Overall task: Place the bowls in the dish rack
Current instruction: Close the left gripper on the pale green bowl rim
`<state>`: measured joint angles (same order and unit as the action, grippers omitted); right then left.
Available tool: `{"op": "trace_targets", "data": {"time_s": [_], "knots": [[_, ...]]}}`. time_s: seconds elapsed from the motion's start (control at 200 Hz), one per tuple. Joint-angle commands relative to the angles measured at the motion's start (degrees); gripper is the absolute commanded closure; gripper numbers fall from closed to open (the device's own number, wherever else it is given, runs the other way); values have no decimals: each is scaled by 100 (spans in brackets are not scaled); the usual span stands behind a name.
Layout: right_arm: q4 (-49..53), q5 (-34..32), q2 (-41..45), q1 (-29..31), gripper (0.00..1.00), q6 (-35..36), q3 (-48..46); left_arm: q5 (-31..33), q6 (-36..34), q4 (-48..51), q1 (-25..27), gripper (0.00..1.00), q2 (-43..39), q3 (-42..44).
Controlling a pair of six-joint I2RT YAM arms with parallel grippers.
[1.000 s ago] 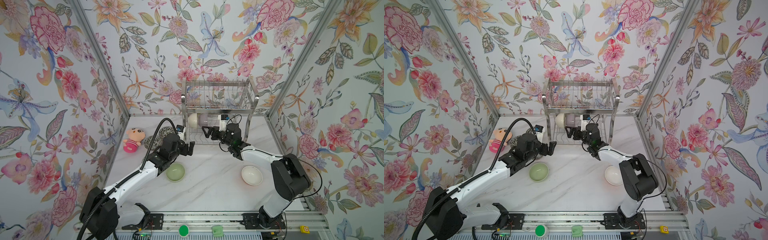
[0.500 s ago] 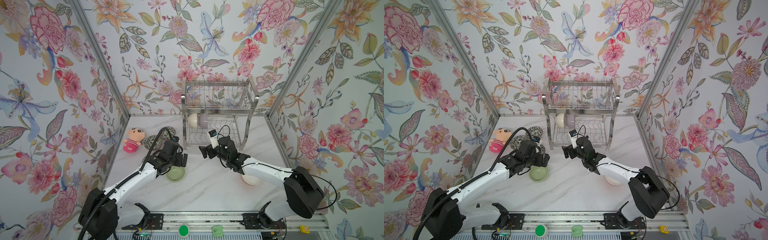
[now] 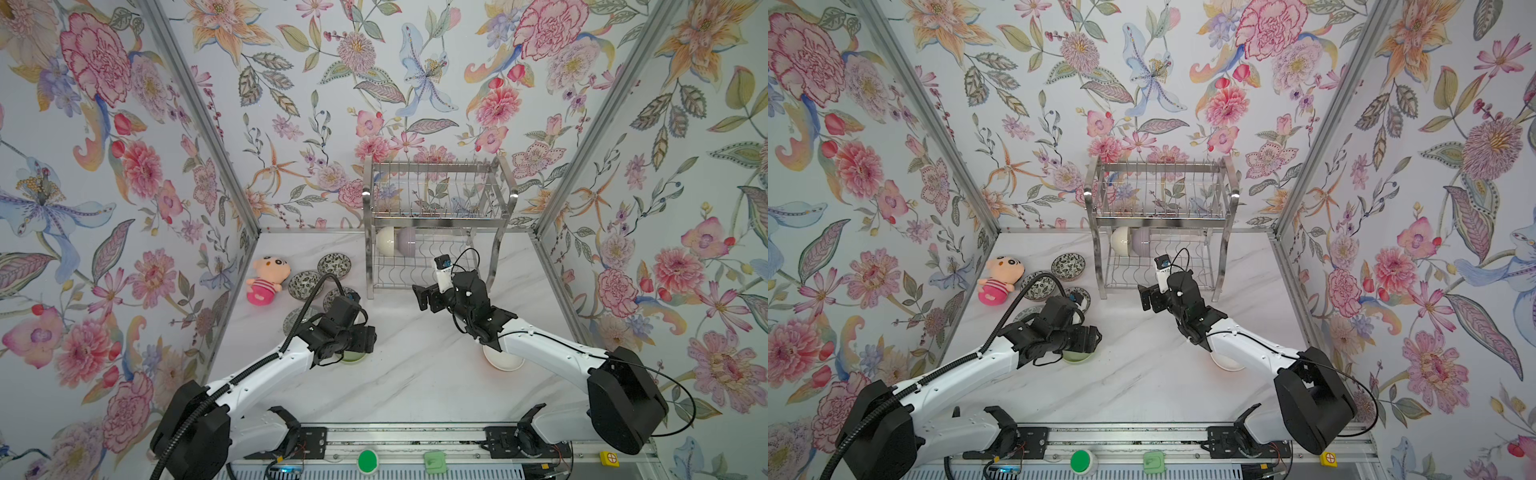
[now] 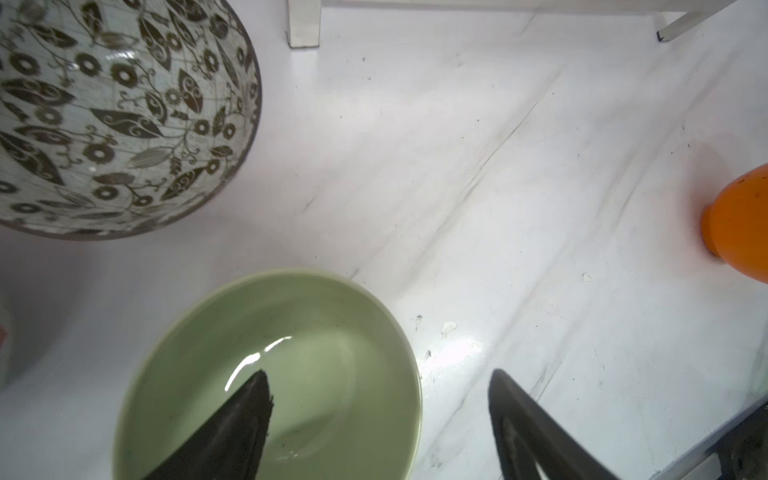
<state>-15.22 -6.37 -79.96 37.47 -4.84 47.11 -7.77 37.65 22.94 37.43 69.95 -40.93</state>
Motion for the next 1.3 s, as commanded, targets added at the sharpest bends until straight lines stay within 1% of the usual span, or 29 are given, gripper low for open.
{"op": "trace_targets", "data": {"time_s": [0.0,0.07,0.145,0.23,0.335,0.505,0.52,0.551,0.666,0.811,0.961,1.036,1.156,1.291], "knots": [[-90,164,105,-2,1,-138,-170,-144,0,-72,36,27,147,111],[-112,378,192,3,1,-243,-188,-179,-77,-139,41,32,184,57],[-62,566,356,-5,1,-222,-209,-120,-141,-135,37,36,267,-32],[-31,724,562,-3,1,-185,-375,-103,-223,-115,54,44,414,-110],[-136,761,747,3,1,-160,-644,-84,-262,-156,82,52,581,-135],[-114,751,841,-1,1,-86,-685,60,-350,-23,160,66,831,-286],[-131,768,844,-135,1,-91,-698,91,-361,-1,180,68,847,-311],[-166,788,846,-183,1,-110,-723,140,-357,32,200,71,868,-343],[-239,895,790,-240,1,-189,-765,273,-317,68,335,74,911,-440],[-275,1017,771,-302,1,-270,-782,369,-280,147,508,88,964,-554],[-300,1145,918,-336,1,-267,-823,464,-317,211,572,92,1018,-618],[-247,1177,963,-340,1,-254,-817,478,-328,216,580,100,1038,-659],[-288,1274,1098,-337,1,-219,-859,454,-321,279,614,100,1033,-829],[-284,1114,1234,-363,1,-243,-904,586,-285,381,766,100,1008,-1133]]}}
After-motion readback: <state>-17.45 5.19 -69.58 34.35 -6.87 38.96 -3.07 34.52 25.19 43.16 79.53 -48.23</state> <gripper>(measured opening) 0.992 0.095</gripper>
